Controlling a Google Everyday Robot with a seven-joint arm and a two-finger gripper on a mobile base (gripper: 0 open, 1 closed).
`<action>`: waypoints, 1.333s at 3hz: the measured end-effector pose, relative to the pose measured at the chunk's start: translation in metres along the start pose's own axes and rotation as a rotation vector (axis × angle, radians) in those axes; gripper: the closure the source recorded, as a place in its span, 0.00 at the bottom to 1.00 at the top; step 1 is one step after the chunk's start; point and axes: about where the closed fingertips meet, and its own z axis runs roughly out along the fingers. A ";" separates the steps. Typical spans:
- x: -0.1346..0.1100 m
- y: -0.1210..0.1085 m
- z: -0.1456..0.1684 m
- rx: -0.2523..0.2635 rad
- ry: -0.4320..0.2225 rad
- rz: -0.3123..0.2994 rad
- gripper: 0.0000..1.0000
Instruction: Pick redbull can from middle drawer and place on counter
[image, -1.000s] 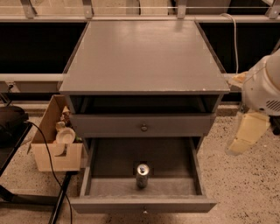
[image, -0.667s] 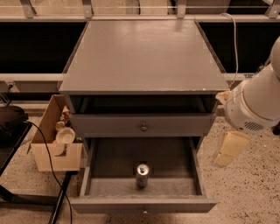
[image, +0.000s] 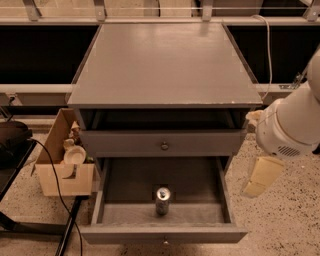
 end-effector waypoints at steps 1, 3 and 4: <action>0.013 0.030 0.041 -0.009 -0.012 0.013 0.00; 0.031 0.069 0.126 -0.038 -0.056 0.038 0.00; 0.031 0.084 0.175 -0.071 -0.090 0.044 0.00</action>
Offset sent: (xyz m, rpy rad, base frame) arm -0.0357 0.0029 -0.1421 0.0544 0.0082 -0.0270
